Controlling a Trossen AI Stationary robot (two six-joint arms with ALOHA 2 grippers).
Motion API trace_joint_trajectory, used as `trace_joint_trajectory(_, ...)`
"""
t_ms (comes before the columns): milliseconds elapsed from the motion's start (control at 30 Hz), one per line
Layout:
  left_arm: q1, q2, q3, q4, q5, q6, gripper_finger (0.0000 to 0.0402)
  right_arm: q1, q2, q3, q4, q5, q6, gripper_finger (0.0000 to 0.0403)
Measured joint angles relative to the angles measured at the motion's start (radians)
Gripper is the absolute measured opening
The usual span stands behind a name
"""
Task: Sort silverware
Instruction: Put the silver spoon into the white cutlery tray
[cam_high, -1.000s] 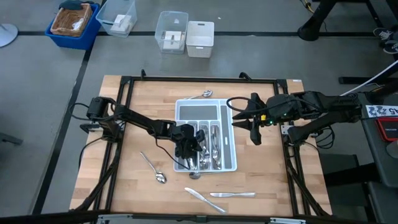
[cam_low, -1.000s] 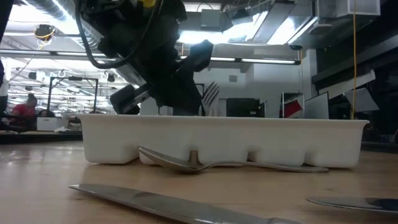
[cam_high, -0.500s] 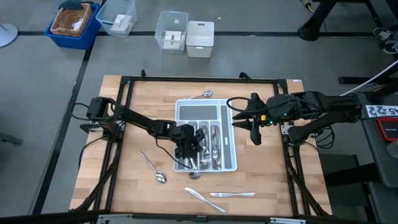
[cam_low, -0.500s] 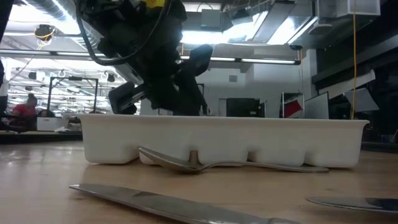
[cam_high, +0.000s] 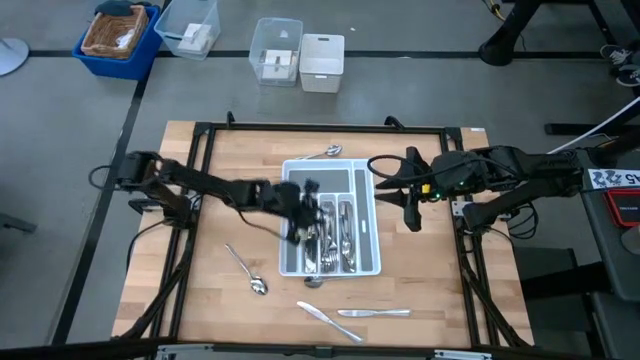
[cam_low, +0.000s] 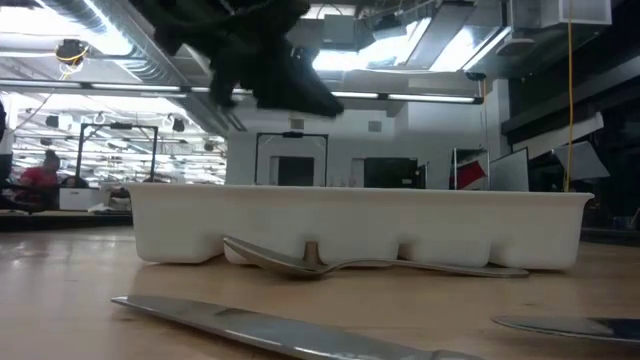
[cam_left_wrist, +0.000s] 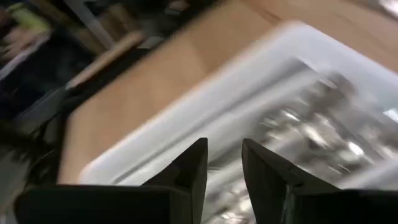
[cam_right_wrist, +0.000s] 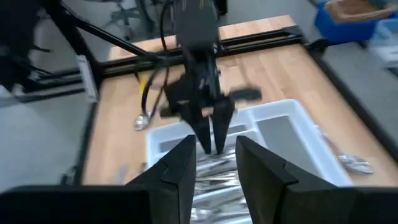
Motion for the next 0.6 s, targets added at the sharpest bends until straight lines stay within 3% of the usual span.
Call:
trace_joint_trajectory(133, 0.134, -0.080, 0.001, 0.030, 0.002, -0.131, 0.0089, 0.000, -0.002, 0.000, -0.009, 0.093, -0.042, 0.0115)
trace_joint_trajectory(300, 0.356, -0.096, 0.002, 0.070, 0.001, -0.345, 0.0089, -0.028, -0.002, 0.000, -0.009, 0.237, -0.102, 0.0115)
trace_joint_trajectory(467, 0.545, -0.028, 0.002, 0.089, 0.052, -0.488, 0.0088, -0.156, -0.002, 0.000, -0.009, 0.244, -0.154, 0.0115)
trace_joint_trajectory(600, 0.645, 0.063, 0.007, 0.168, 0.152, -0.569, 0.0088, -0.306, 0.004, 0.000, 0.001, 0.149, -0.236, 0.0115)
